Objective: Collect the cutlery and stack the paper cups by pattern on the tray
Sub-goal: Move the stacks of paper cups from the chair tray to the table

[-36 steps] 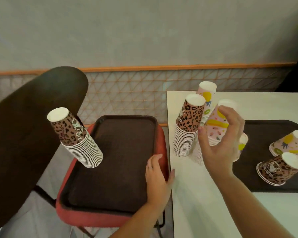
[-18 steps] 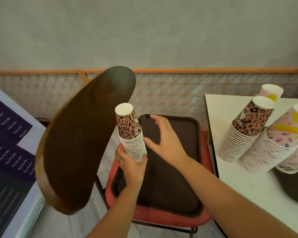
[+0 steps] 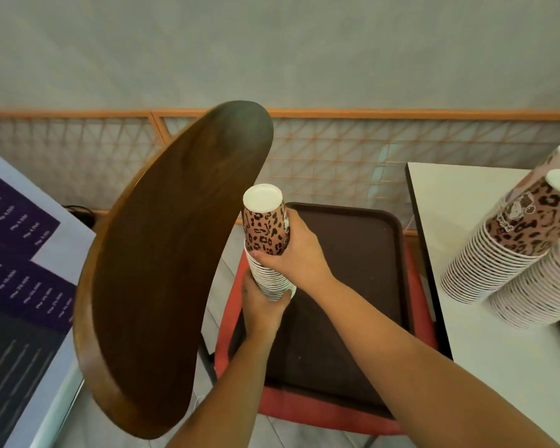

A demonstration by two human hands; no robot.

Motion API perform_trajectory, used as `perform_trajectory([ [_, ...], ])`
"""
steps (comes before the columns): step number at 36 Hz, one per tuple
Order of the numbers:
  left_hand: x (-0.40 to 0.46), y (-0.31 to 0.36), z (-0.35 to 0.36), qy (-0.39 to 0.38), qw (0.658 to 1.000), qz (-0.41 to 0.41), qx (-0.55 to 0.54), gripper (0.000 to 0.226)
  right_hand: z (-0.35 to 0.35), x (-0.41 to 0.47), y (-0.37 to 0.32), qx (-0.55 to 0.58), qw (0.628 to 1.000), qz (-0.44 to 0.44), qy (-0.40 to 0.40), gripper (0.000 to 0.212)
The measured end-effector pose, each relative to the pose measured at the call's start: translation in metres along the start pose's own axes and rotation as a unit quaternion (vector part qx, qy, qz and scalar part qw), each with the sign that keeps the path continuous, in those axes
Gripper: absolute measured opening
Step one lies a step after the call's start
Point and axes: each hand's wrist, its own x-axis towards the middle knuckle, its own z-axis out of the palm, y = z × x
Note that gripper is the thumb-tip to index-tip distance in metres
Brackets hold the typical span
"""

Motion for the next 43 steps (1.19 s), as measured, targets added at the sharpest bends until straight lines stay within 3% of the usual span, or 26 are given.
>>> perform_trajectory([
  [9, 0.008, 0.001, 0.014, -0.013, 0.999, 0.032, 0.004, 0.095, -0.025, -0.015, 0.010, 0.064, 0.996, 0.042, 0.034, 0.081],
  [24, -0.020, 0.011, 0.018, -0.039, 0.996, 0.081, -0.022, 0.086, -0.060, -0.050, 0.012, 0.070, 0.992, 0.045, 0.097, 0.074],
  [35, -0.085, 0.068, 0.079, -0.210, 0.971, 0.064, -0.095, 0.079, -0.148, -0.104, 0.007, -0.002, 0.978, 0.032, 0.207, 0.076],
  [43, -0.136, 0.094, 0.141, -0.285, 0.951, 0.051, -0.113, 0.075, -0.213, -0.138, 0.029, -0.041, 0.966, 0.046, 0.251, 0.070],
])
